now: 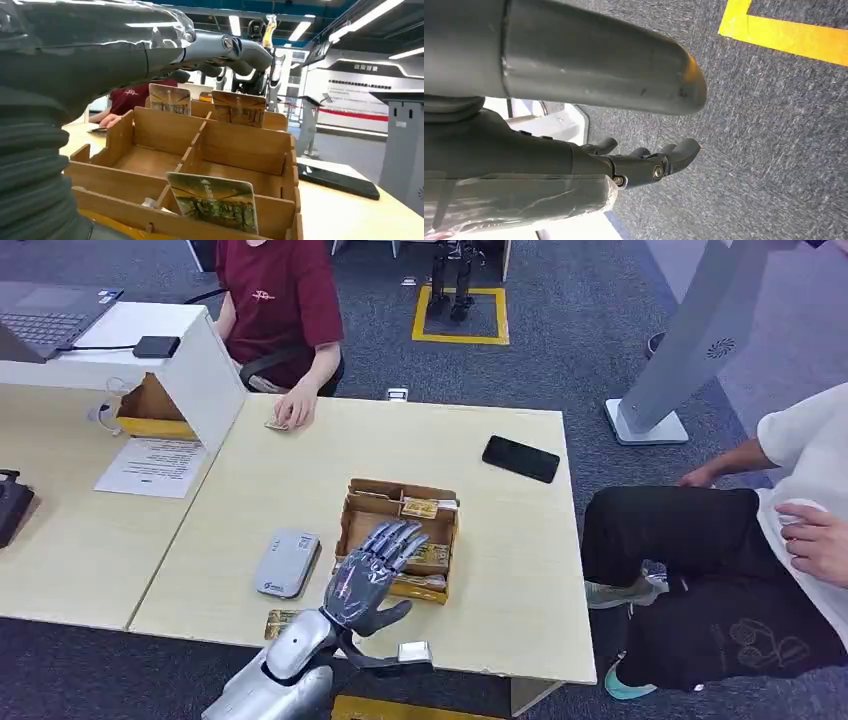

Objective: Pass the card to the sensor for recognition and then transmit it.

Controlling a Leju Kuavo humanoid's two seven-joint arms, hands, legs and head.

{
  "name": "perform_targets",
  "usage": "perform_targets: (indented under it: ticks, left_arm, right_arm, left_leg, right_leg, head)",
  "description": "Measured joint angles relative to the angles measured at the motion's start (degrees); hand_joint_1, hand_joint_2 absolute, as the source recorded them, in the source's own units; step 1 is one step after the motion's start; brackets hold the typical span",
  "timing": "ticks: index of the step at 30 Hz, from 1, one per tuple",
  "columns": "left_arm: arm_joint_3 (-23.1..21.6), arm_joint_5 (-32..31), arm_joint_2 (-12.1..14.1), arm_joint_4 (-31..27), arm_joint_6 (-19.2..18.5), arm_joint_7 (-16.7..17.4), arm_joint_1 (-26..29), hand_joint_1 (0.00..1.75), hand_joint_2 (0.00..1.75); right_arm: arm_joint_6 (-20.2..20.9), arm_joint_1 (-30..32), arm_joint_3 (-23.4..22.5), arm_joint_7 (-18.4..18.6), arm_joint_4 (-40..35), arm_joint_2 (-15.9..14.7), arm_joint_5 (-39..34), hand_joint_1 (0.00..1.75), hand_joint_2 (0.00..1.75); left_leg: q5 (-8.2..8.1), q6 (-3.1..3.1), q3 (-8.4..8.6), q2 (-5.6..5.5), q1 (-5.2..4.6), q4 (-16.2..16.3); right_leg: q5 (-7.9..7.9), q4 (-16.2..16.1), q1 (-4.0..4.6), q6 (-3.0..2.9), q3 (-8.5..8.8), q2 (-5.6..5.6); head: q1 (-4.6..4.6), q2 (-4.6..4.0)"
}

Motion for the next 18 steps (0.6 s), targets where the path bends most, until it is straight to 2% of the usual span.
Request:
perform_targets:
  ticks: [10,11,18]
  left_arm:
    - [0.0,0.5,-0.28,1.31,0.31,-0.27,-0.19,0.0,1.75]
    - [0.0,1.01,-0.28,1.33,0.24,-0.68,-0.19,1.75,1.75]
    - [0.0,2.62,-0.26,1.31,-1.62,-1.75,-0.2,1.75,1.75]
  right_arm:
    - [0.0,-0.01,-0.04,-0.13,0.0,0.0,-0.13,0.0,0.0]
    - [0.0,0.0,-0.04,-0.02,0.0,0.0,-0.13,0.0,0.0]
    - [-0.04,-0.01,-0.59,-0.02,0.0,0.0,-0.24,0.0,0.0]
  left_leg:
    - [0.0,0.0,0.0,0.0,0.0,0.0]
    - [0.0,0.0,0.0,0.0,0.0,0.0]
    - [0.0,0.0,-0.01,0.0,0.0,0.0]
  right_leg:
    - [0.0,0.0,0.0,0.0,0.0,0.0]
    - [0.0,0.0,0.0,0.0,0.0,0.0]
    - [0.0,0.0,0.0,0.0,0.0,0.0]
  head:
    - [0.0,0.0]
    - [0.0,0.0]
    - [0.0,0.0]
